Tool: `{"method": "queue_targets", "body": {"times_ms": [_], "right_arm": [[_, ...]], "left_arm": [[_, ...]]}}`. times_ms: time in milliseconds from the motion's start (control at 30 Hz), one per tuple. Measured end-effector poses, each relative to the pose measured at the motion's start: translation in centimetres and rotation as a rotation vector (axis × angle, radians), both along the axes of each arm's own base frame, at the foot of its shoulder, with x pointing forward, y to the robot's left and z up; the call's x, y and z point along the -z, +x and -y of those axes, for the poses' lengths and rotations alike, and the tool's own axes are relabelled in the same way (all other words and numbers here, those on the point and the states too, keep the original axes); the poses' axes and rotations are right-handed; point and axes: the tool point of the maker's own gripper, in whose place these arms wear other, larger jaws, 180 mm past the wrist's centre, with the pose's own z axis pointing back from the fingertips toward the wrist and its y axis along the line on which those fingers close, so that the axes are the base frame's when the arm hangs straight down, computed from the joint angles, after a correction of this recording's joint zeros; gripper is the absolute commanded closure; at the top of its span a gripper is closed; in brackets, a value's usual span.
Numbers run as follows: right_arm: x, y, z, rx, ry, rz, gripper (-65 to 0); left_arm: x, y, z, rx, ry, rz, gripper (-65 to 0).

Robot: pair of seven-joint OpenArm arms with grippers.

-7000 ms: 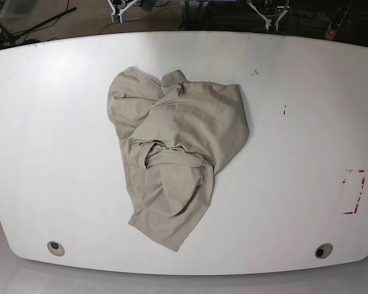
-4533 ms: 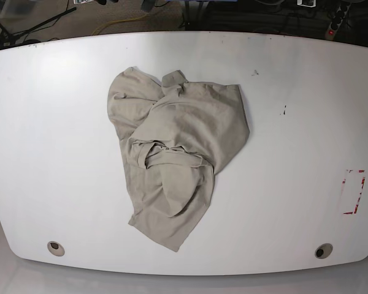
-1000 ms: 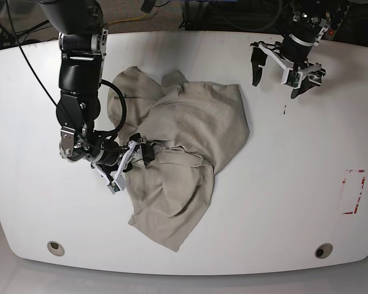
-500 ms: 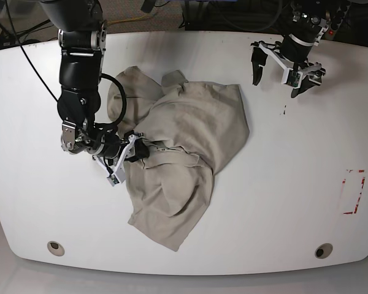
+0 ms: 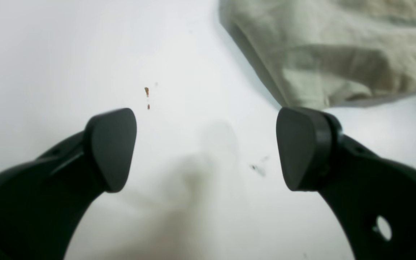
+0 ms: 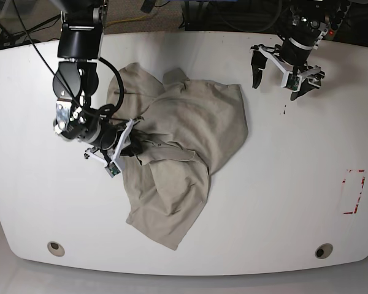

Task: Fold the T-shirt properly
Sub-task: 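Grasp a fold of the beige T-shirt with the right gripper, then lift and drag the held shirt fold away from the robot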

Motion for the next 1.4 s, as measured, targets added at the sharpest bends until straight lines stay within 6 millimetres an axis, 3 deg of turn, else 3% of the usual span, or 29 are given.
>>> {"method": "queue_targets", "body": {"times_ms": [300,500,733,833,900,1033,1267,1400], "right_arm": [[-3.1,-4.9,-1.1,-0.044,-0.027,0.11,-4.8],[-2.0,-7.1,0.0,-0.009,-0.037,0.067,-4.8],[-0.8,-8.8,-0.2,-0.011,-0.03,0.022,-5.9],[-0.6,-8.9,-0.1,-0.01,-0.031,0.016,-16.3],[-0.7,-8.8,-0.1,-0.01,-0.03,0.02,-28.5],[-0.7,-8.8,0.0,-0.011,-0.033,0.019,-41.1],[-1.0,-8.3,0.1,-0.012,-0.039,0.03,-42.0],[-0.5,-6.9,0.8,0.006,-0.045,0.005,-42.0]], "left_arm": [[0.2,-0.1,-0.1,-0.004,0.001,-0.006,-57.2],[0.2,0.0,0.0,-0.002,0.0,-0.005,-57.2],[0.8,0.7,-0.3,-0.009,-0.002,-0.005,-57.2],[1.4,0.2,-0.3,-0.012,-0.002,-0.028,-57.2],[1.5,0.1,-0.3,-0.011,-0.003,-0.033,-57.2],[1.7,0.1,-0.4,-0.013,-0.002,-0.034,-57.2],[1.8,0.1,-0.5,-0.013,-0.002,-0.037,-57.2],[1.8,0.1,-0.5,-0.013,-0.001,-0.037,-57.2]]}}
